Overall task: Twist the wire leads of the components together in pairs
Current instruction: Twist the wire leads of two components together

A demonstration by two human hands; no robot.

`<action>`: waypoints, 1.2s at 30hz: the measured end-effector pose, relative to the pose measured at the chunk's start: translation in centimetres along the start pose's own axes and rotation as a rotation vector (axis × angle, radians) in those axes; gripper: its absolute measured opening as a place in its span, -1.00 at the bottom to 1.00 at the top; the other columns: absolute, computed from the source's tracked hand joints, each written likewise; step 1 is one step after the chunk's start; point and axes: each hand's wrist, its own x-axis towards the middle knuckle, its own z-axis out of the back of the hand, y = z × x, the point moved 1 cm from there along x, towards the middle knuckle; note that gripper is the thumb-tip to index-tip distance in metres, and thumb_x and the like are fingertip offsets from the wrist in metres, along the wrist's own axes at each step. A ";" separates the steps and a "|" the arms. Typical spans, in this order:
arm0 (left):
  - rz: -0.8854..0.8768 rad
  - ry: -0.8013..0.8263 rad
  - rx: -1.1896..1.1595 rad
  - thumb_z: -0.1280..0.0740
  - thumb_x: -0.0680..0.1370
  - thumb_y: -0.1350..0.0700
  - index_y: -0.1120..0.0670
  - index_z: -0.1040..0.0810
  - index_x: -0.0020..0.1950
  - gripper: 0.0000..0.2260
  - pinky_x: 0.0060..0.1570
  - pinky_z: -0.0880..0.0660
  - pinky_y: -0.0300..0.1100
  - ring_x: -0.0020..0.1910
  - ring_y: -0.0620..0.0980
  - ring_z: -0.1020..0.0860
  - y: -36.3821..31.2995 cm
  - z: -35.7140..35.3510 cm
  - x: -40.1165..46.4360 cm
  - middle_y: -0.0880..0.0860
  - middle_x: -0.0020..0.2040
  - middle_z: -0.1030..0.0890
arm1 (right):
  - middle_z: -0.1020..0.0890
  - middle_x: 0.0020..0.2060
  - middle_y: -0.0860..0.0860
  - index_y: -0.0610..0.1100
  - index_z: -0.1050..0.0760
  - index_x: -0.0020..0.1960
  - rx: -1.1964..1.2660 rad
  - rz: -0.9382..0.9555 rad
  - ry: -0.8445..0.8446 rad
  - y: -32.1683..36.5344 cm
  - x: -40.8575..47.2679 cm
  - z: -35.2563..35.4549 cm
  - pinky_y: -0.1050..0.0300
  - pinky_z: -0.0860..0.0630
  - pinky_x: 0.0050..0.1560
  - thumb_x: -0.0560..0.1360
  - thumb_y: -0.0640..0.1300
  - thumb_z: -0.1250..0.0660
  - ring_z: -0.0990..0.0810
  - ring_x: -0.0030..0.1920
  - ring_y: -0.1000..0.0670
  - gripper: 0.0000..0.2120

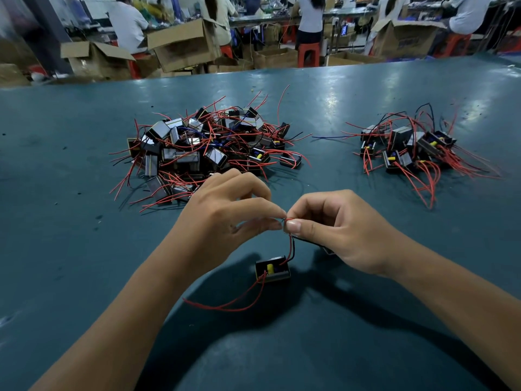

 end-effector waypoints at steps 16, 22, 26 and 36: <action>0.129 0.051 -0.232 -0.38 0.60 0.10 0.13 -0.64 -0.11 -0.86 -0.15 -0.41 -0.15 -0.18 -0.04 -0.47 -0.8 -0.4 0.1 -0.02 -0.17 -0.51 | -0.65 -0.30 0.02 -0.05 -0.61 -0.10 -0.219 0.080 -0.108 0.2 -0.4 -0.3 0.01 -0.55 -0.22 0.51 -0.06 -0.38 -0.59 -0.28 -0.03 -0.92; 0.678 0.063 -0.717 -0.38 0.56 0.21 0.11 -0.60 -0.27 -0.80 -0.35 -0.26 -0.31 -0.39 -0.15 -0.34 -2.0 -1.4 0.4 -0.07 -0.40 -0.47 | -0.62 -0.30 0.09 -0.11 -0.62 -0.10 -0.384 0.201 -0.175 0.2 -0.4 -0.4 0.21 -0.46 -0.29 0.53 -0.16 -0.40 -0.56 -0.30 0.03 -0.95; 0.930 0.036 -0.943 -0.31 0.52 0.27 0.06 -0.60 -0.37 -0.72 -0.37 -0.25 -0.28 -0.36 -0.06 -0.29 -2.5 -2.1 0.4 -0.01 -0.41 -0.45 | -0.62 -0.30 0.08 -0.11 -0.61 -0.10 -0.425 0.207 -0.174 0.2 -0.4 -0.6 0.20 -0.45 -0.29 0.53 -0.13 -0.38 -0.56 -0.29 0.02 -0.93; 0.749 0.037 -0.815 -0.45 0.54 0.09 0.06 -0.66 -0.08 -0.95 -0.24 -0.44 -0.35 -0.25 -0.13 -0.54 -1.4 -2.3 0.0 -0.06 -0.25 -0.63 | -0.60 -0.37 0.01 -0.05 -0.62 -0.12 -0.120 0.042 -0.225 -0.6 0.1 -0.4 0.14 -0.40 -0.32 0.54 -0.09 -0.42 -0.47 -0.34 0.10 -0.92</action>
